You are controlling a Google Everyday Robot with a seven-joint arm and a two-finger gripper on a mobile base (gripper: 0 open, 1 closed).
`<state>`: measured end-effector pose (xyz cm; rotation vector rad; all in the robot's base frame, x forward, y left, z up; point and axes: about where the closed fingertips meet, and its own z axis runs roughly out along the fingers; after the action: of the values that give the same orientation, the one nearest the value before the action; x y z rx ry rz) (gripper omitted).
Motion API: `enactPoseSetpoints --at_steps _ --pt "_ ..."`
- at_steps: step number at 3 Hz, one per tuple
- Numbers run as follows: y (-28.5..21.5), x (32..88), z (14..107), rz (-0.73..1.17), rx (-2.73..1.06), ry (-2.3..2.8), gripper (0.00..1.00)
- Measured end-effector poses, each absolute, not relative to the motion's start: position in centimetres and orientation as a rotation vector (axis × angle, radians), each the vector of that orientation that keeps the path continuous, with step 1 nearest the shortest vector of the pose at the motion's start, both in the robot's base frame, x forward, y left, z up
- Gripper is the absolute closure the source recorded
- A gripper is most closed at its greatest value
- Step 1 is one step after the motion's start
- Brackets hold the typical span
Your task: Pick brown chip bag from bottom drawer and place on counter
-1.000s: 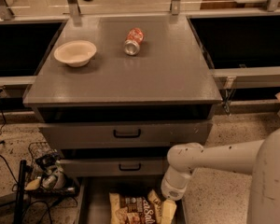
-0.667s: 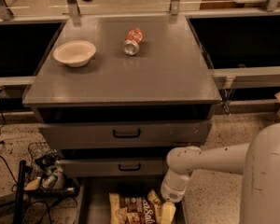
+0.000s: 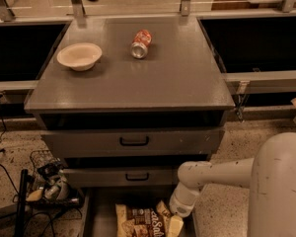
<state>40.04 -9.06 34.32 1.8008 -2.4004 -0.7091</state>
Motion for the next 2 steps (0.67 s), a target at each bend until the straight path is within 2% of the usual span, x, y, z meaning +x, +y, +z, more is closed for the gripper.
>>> enactPoseSetpoints --at_steps 2 --pt "-7.1 41.8 33.0 -0.776 1.805 -2.426 0.0"
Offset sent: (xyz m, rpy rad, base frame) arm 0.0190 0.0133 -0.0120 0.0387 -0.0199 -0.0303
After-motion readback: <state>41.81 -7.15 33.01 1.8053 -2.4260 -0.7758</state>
